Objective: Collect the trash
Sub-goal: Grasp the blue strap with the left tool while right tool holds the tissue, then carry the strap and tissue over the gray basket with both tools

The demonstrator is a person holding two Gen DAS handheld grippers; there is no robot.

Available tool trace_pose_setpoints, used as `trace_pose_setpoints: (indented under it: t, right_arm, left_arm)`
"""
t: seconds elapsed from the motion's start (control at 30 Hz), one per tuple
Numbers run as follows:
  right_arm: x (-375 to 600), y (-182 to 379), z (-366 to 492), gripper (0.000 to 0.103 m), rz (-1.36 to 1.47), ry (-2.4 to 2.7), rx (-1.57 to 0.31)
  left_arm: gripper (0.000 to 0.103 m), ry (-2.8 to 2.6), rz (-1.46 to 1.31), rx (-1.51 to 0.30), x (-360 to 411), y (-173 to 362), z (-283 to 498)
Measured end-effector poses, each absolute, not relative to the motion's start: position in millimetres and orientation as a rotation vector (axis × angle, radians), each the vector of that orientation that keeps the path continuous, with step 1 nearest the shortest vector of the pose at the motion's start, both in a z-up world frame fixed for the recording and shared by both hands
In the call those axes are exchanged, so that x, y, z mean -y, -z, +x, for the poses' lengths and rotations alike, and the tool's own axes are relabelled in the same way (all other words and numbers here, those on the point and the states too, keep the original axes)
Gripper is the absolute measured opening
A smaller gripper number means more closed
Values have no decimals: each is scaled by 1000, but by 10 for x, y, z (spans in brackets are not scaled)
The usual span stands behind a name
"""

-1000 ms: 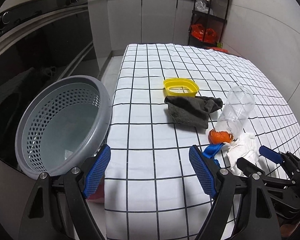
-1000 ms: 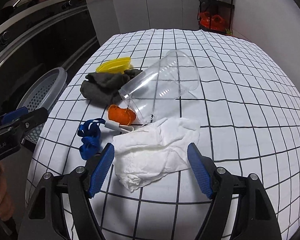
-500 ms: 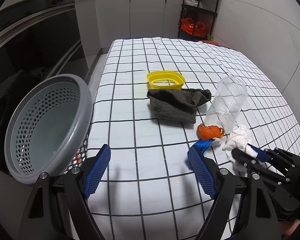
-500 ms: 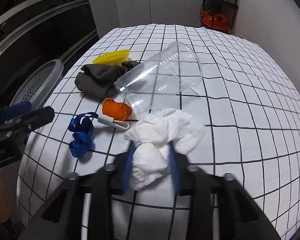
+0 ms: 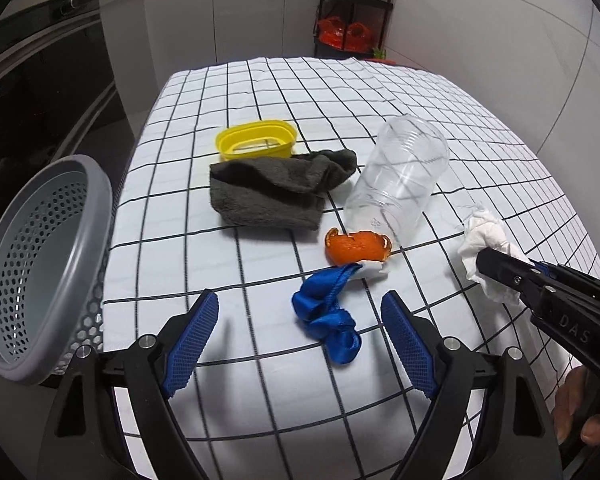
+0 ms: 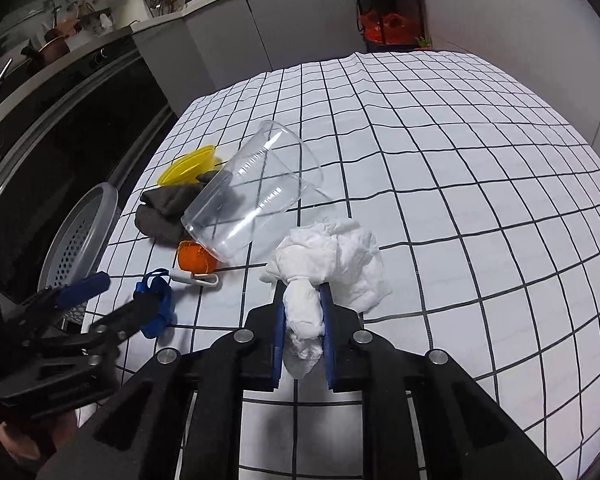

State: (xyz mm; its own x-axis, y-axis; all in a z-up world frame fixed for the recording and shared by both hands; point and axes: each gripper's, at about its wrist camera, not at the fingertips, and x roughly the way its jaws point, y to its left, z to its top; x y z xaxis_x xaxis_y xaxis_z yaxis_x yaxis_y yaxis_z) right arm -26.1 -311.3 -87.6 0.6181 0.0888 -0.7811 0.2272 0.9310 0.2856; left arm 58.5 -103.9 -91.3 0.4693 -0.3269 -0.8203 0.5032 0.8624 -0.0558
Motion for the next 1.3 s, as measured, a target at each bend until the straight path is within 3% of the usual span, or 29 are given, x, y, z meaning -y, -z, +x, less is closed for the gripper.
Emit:
trace_pose_setpoints:
  t: [0.1, 0.2, 0.33, 0.4, 0.43, 0.47, 0.53, 0.9, 1.3]
  right_arm:
    - [3117, 869, -281, 15, 378, 84, -903]
    - [3106, 860, -287, 15, 376, 85, -901]
    - [3082, 853, -297, 15, 370, 90, -900]
    - [3072, 852, -304, 15, 372, 91, -902]
    - [3070, 852, -307, 15, 372, 91, -903]
    - [3067, 849, -311, 15, 372, 92, -902]
    - [3057, 835, -319, 15, 372, 93, -901]
    - [2795, 477, -319, 15, 325, 35, -845]
    - [1813, 71, 353, 15, 248, -310, -782]
  left_arm:
    - [82, 511, 202, -958, 1096, 968, 622]
    - [73, 510, 204, -962, 1132, 1009, 652]
    - [53, 514, 212, -965, 1176, 1028, 652]
    - [39, 516, 220, -966, 1184, 1028, 644]
    - [25, 519, 221, -972, 1186, 1034, 644]
    - [19, 521, 223, -974, 1183, 1037, 645]
    - [13, 520, 222, -967, 1166, 1022, 638]
    - [12, 480, 127, -890, 708, 621, 625]
    - [12, 163, 20, -796, -454, 228, 908]
